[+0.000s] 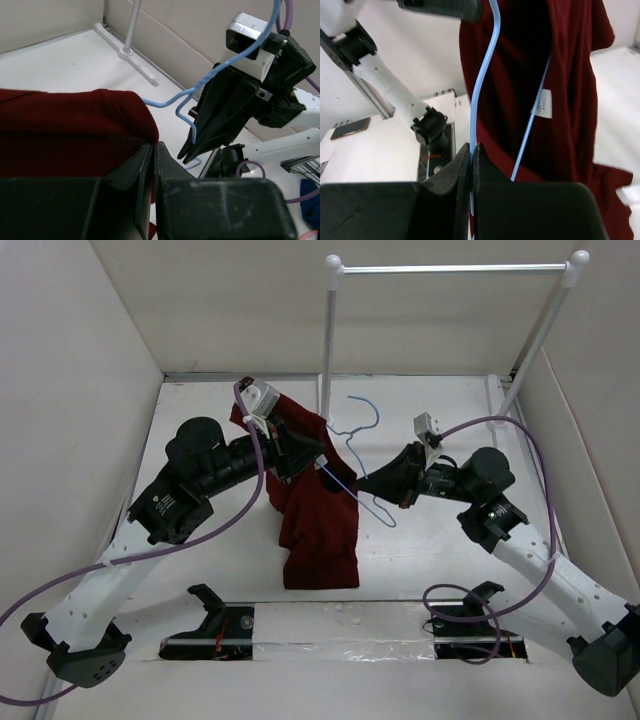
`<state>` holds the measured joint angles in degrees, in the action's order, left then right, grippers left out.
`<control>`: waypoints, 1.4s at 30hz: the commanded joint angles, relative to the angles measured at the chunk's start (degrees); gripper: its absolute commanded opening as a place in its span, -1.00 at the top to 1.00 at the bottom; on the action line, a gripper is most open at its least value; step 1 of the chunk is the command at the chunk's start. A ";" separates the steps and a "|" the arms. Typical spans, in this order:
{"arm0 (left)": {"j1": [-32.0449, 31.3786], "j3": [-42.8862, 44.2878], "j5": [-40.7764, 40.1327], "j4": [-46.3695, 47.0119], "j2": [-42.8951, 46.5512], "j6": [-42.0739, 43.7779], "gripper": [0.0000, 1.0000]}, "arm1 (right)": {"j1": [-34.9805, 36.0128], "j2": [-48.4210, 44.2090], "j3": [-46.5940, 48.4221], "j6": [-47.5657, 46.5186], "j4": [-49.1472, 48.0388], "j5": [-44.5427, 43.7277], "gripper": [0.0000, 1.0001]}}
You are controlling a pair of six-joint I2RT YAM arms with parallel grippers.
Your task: Place the t-shirt on the hanger
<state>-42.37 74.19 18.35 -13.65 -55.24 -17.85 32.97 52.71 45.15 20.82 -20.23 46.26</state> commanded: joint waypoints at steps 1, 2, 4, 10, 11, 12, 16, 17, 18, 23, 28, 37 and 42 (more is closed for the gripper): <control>-0.35 -0.80 3.88 5.39 -0.56 -1.05 1.00 | 1.99 3.79 4.24 1.86 -12.64 0.75 1.00; -0.35 -0.72 5.63 5.65 -1.00 -1.05 1.00 | 2.88 5.37 4.95 1.94 -12.99 0.76 1.00; -0.35 0.60 7.66 5.30 -2.93 -0.70 1.00 | 5.60 9.33 5.13 2.73 -15.79 -1.60 1.00; -0.35 -0.01 10.74 6.09 -2.24 -0.52 1.00 | 7.45 13.30 3.11 6.08 -28.46 -11.42 1.00; -0.35 -0.01 11.18 5.48 -2.15 -0.35 1.00 | 7.46 13.38 3.11 5.73 -28.72 -12.93 1.00; -0.35 0.07 11.10 4.95 -1.98 0.09 1.00 | 7.46 13.65 2.93 5.55 -30.38 -14.43 1.00; -0.35 -1.42 6.45 5.03 1.70 -0.70 0.92 | 7.46 13.57 0.91 7.57 -35.75 -17.86 1.00; -0.35 -1.77 4.17 5.91 2.59 -0.87 0.75 | 7.46 13.13 0.56 7.05 -35.50 -18.57 1.00; -0.35 -1.86 3.02 6.00 3.21 -1.22 0.42 | 7.46 12.86 -0.31 6.61 -34.62 -19.53 1.00; -0.35 -3.53 -6.54 9.85 8.38 -3.51 -0.16 | 7.46 10.49 -3.48 5.81 -34.79 -21.56 1.00; -0.35 -6.86 -17.28 14.86 12.61 -9.21 -0.20 | 7.46 6.63 -5.77 4.23 -32.51 -22.88 1.00; -0.35 -6.09 -30.47 16.81 7.09 -13.18 0.02 | 7.46 1.44 -7.26 3.79 -29.08 -21.74 1.00; 0.80 -4.85 -21.82 21.98 2.52 -13.00 -0.13 | 7.99 -1.99 -8.23 3.09 -26.36 -21.65 1.00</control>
<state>-42.11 66.81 -7.77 2.55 -51.16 -30.15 40.53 53.43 37.08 26.55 -43.40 25.30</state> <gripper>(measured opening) 0.547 0.043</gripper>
